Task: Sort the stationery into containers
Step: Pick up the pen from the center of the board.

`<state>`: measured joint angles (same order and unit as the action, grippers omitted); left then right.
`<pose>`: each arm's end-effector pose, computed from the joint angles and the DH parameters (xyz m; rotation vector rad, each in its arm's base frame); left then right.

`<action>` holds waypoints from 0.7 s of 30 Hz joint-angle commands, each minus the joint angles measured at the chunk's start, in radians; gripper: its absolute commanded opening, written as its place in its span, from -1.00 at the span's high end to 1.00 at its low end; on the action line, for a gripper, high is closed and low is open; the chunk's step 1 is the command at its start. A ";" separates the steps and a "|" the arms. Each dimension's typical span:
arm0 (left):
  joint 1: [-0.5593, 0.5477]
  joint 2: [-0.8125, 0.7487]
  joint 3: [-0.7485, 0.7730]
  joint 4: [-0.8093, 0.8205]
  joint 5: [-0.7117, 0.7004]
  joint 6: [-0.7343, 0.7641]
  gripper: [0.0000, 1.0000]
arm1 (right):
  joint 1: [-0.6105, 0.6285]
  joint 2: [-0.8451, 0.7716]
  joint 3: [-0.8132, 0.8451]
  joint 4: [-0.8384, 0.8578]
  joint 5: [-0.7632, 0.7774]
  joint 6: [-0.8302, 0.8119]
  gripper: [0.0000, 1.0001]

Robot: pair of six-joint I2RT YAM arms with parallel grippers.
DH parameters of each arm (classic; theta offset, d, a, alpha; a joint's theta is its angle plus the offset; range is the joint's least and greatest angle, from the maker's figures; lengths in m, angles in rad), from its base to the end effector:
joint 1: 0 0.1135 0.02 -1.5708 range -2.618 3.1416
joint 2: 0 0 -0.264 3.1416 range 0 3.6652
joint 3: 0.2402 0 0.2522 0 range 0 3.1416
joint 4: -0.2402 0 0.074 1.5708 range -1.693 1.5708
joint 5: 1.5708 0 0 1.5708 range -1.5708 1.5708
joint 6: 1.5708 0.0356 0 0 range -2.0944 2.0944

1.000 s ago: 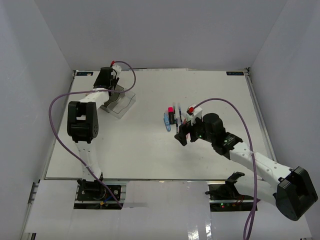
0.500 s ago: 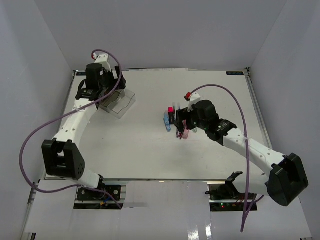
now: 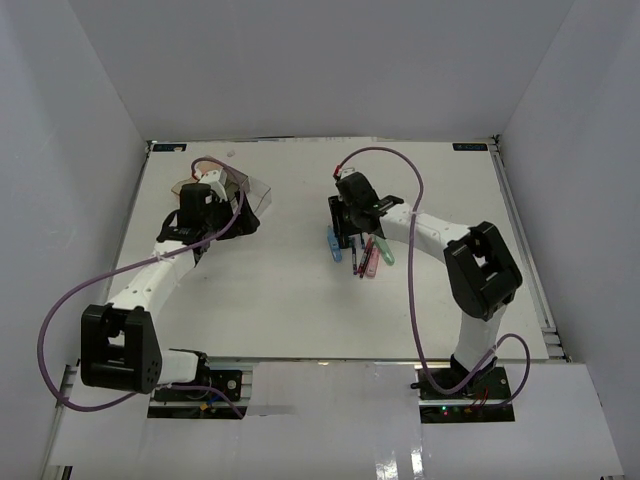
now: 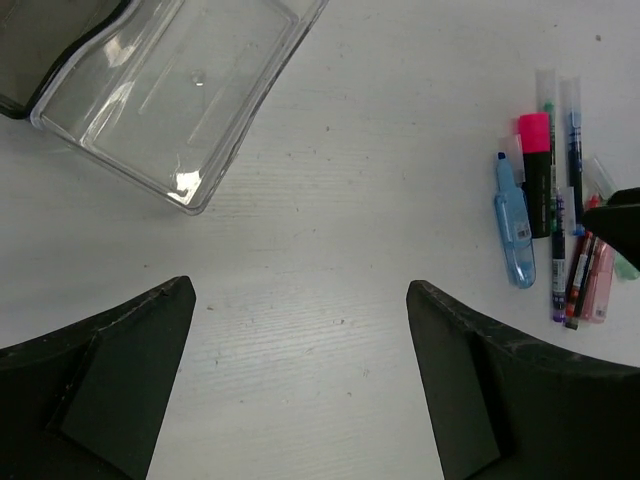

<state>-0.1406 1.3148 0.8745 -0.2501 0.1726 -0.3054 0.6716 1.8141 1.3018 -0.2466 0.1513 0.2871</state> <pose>0.2807 -0.0459 0.2493 -0.0952 2.2834 -0.4305 0.3210 0.2483 0.2268 -0.3719 2.3092 0.3062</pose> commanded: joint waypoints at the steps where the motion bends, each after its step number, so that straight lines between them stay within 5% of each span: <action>1: 0.004 -0.060 0.011 0.069 -0.007 -0.003 -0.96 | 0.010 0.068 0.082 -0.052 0.053 0.050 0.08; 21: 0.003 -0.051 0.012 0.069 0.041 -0.020 -0.96 | 0.011 0.232 0.137 -0.054 0.140 0.104 0.28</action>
<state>-0.1406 1.2919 0.8745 -0.2012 0.1902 -0.3176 0.6785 2.0155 1.4109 -0.2966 0.2638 0.3683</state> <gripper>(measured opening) 0.979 0.363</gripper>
